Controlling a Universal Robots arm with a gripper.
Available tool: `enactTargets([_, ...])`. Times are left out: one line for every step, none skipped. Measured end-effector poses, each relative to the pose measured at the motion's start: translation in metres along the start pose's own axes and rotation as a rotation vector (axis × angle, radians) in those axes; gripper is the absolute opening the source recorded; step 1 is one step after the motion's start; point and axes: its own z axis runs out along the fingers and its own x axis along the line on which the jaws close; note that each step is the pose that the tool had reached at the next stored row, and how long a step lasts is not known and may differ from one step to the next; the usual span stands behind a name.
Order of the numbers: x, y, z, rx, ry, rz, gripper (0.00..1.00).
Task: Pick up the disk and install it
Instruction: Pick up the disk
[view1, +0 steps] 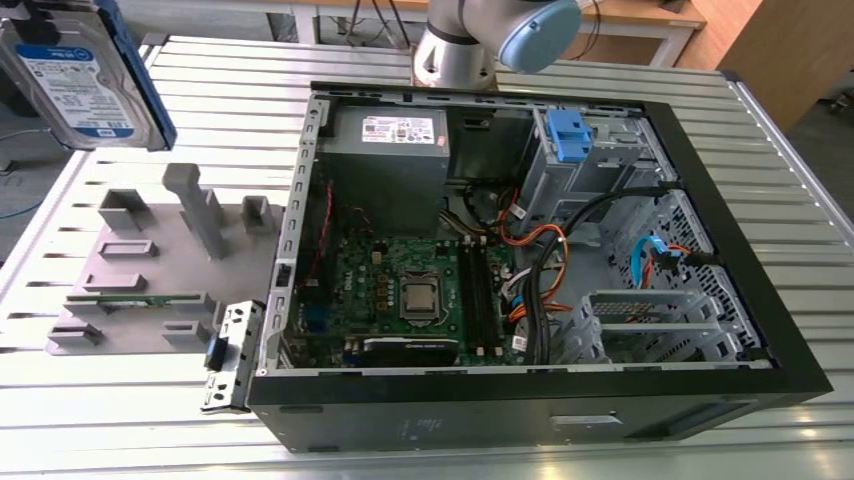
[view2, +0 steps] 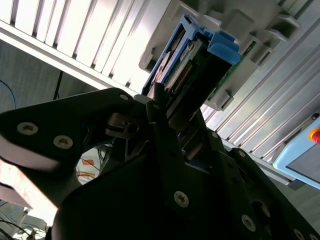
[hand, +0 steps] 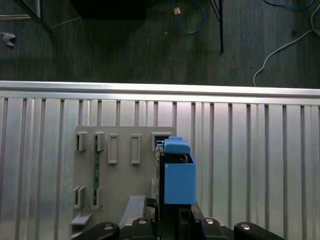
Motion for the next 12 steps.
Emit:
enactTargets([0.0000,0.0001,-0.0024,0.0001,0.0000,0.000,0.35])
enactTargets([-0.0001,0.0002,-0.0046,0.0002,0.0000,0.000,0.35])
enactTargets([-0.0001,0.0003,-0.0068,0.0004,0.0000,0.000,0.35])
enactTargets([-0.0002,0.0003,-0.0090,0.0006,0.0000,0.000,0.35])
enactTargets([-0.0003,0.0004,-0.0111,0.0008,-0.0001,0.000,0.35])
enactTargets([-0.0003,0.0005,-0.0132,0.0010,-0.0001,0.000,0.35])
enactTargets([-0.0004,0.0006,-0.0152,0.0012,0.0000,0.000,0.35])
enactTargets([-0.0004,0.0007,-0.0173,0.0014,0.0000,0.000,0.35])
enactTargets([-0.0005,0.0008,-0.0193,0.0016,0.0000,0.000,0.35])
enactTargets([-0.0005,0.0008,-0.0212,0.0020,0.0000,0.000,0.35])
enactTargets([-0.0005,0.0009,-0.0231,0.0025,-0.0001,0.000,0.35])
enactTargets([-0.0006,0.0010,-0.0249,0.0029,-0.0001,0.000,0.35])
